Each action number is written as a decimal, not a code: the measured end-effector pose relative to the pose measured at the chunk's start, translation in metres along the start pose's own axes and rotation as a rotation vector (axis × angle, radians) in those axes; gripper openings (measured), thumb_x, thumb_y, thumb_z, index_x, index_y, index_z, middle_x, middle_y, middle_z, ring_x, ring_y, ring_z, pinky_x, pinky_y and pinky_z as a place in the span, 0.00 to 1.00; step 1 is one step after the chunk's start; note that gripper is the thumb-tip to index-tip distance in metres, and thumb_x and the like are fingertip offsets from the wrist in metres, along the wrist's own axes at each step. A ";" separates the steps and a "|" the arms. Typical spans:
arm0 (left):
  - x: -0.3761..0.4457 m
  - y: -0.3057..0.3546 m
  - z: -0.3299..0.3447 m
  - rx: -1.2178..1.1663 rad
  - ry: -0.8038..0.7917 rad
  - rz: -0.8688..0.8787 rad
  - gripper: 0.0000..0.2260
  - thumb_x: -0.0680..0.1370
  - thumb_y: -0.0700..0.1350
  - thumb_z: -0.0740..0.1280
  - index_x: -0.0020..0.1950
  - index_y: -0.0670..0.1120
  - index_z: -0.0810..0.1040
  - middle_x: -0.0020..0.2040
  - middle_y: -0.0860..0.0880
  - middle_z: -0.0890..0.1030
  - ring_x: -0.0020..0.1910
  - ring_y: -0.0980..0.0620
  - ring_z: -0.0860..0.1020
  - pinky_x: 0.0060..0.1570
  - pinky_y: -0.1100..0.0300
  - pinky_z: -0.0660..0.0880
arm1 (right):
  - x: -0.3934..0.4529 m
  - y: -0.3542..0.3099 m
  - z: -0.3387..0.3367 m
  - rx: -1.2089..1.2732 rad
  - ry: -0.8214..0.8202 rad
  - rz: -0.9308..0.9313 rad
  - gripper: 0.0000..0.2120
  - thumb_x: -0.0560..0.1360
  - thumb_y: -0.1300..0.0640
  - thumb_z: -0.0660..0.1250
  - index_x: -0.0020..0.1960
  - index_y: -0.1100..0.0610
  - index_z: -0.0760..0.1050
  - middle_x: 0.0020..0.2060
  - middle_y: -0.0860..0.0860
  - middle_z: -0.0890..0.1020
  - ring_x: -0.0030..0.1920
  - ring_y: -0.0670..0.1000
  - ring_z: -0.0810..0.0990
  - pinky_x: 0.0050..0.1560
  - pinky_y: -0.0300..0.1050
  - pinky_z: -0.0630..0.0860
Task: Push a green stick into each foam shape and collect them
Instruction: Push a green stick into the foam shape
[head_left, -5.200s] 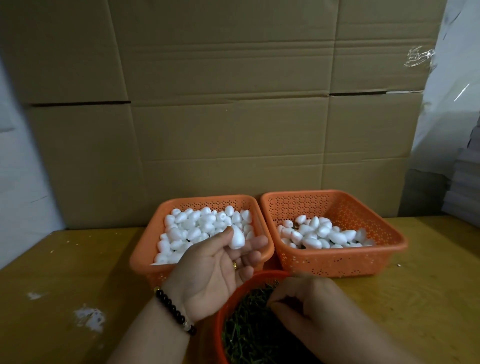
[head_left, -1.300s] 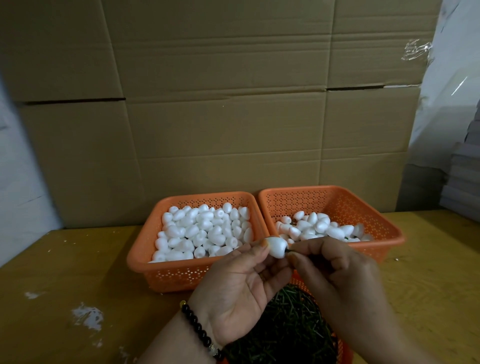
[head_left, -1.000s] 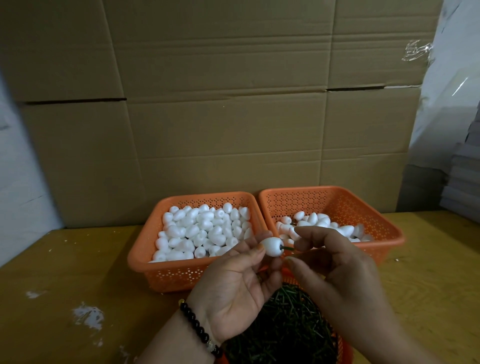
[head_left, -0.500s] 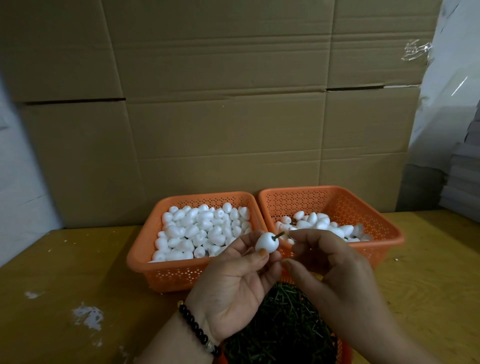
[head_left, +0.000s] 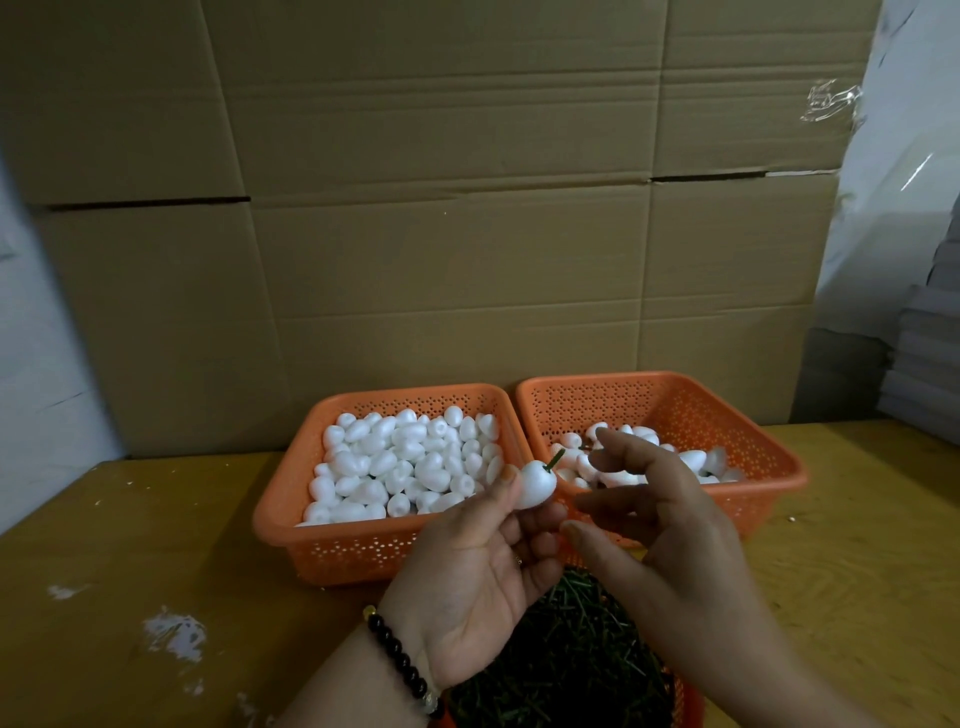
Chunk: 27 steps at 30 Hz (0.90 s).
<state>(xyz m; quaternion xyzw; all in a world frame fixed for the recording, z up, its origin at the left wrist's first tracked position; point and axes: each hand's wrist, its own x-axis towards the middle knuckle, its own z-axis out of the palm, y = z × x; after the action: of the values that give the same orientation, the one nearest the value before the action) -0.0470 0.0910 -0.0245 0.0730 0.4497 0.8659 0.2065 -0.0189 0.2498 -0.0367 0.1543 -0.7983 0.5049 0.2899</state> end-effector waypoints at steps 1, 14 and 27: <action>0.000 -0.001 0.000 0.058 0.024 0.018 0.16 0.73 0.51 0.66 0.53 0.42 0.81 0.39 0.45 0.80 0.34 0.52 0.77 0.31 0.61 0.75 | 0.000 0.000 0.000 -0.004 -0.006 -0.016 0.35 0.67 0.59 0.77 0.65 0.38 0.67 0.58 0.37 0.75 0.54 0.41 0.80 0.51 0.38 0.79; 0.000 -0.009 -0.004 0.656 0.047 0.236 0.19 0.59 0.62 0.74 0.43 0.51 0.82 0.32 0.55 0.79 0.34 0.59 0.77 0.31 0.64 0.73 | 0.003 -0.003 -0.002 -0.197 -0.128 -0.208 0.13 0.69 0.62 0.75 0.50 0.50 0.79 0.44 0.40 0.80 0.48 0.40 0.80 0.47 0.37 0.76; 0.005 0.005 -0.023 1.211 0.300 0.576 0.02 0.75 0.50 0.69 0.45 0.58 0.78 0.41 0.63 0.80 0.42 0.63 0.77 0.40 0.70 0.74 | 0.037 0.037 -0.063 -0.642 0.044 0.046 0.11 0.74 0.56 0.69 0.56 0.52 0.75 0.42 0.43 0.78 0.40 0.43 0.75 0.37 0.36 0.70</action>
<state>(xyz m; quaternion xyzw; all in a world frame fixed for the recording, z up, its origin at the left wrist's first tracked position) -0.0602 0.0732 -0.0346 0.1715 0.8409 0.4830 -0.1735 -0.0488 0.3238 -0.0201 0.0257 -0.9136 0.2368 0.3296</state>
